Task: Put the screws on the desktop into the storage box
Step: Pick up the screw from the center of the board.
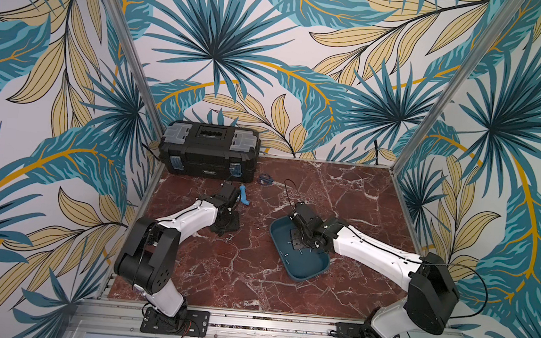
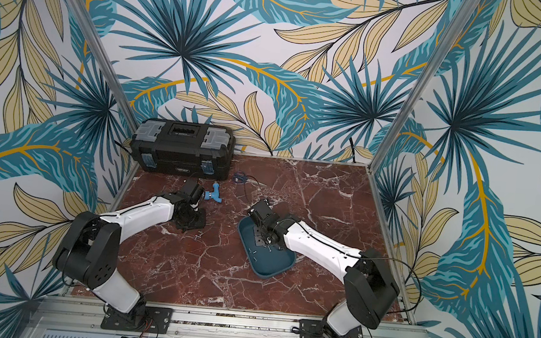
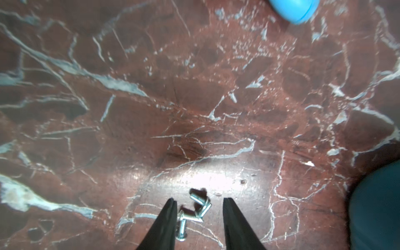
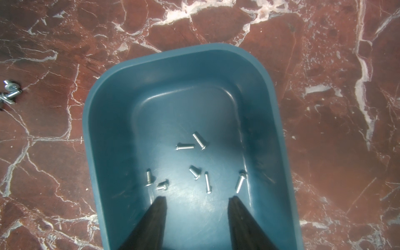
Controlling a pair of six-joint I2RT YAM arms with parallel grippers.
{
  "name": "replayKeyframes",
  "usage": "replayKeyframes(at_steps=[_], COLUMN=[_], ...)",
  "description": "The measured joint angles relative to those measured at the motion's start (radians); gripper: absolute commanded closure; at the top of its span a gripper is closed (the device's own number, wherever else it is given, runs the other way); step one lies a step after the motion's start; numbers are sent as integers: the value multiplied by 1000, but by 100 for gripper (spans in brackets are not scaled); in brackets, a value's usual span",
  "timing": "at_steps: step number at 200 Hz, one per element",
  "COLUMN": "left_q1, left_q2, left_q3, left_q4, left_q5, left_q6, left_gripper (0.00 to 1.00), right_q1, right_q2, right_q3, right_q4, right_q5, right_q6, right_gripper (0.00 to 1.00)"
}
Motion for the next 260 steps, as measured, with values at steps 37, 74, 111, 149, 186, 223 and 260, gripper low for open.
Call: replayKeyframes(at_steps=[37,74,111,149,186,223,260], left_q1=[0,0,0,-2,-4,-4,-4], left_q2=[32,73,76,79,82,82,80], left_q3=[-6,-6,-6,-5,-5,-5,-5], left_q4=[-2,6,11,16,23,25,25], left_q5=[16,22,21,19,17,18,18], left_q6=[4,8,16,20,24,27,27], left_gripper=[60,62,65,69,75,77,77], right_q1=[0,0,0,0,0,0,0], right_q2=[0,0,1,23,30,31,31], right_q3=[0,0,0,1,4,9,9], right_q4=[0,0,0,0,0,1,1], right_q5=[-1,-5,-14,-23,-27,-27,-27], right_q6=[0,0,0,0,-1,-1,0], right_gripper=[49,49,49,49,49,49,49])
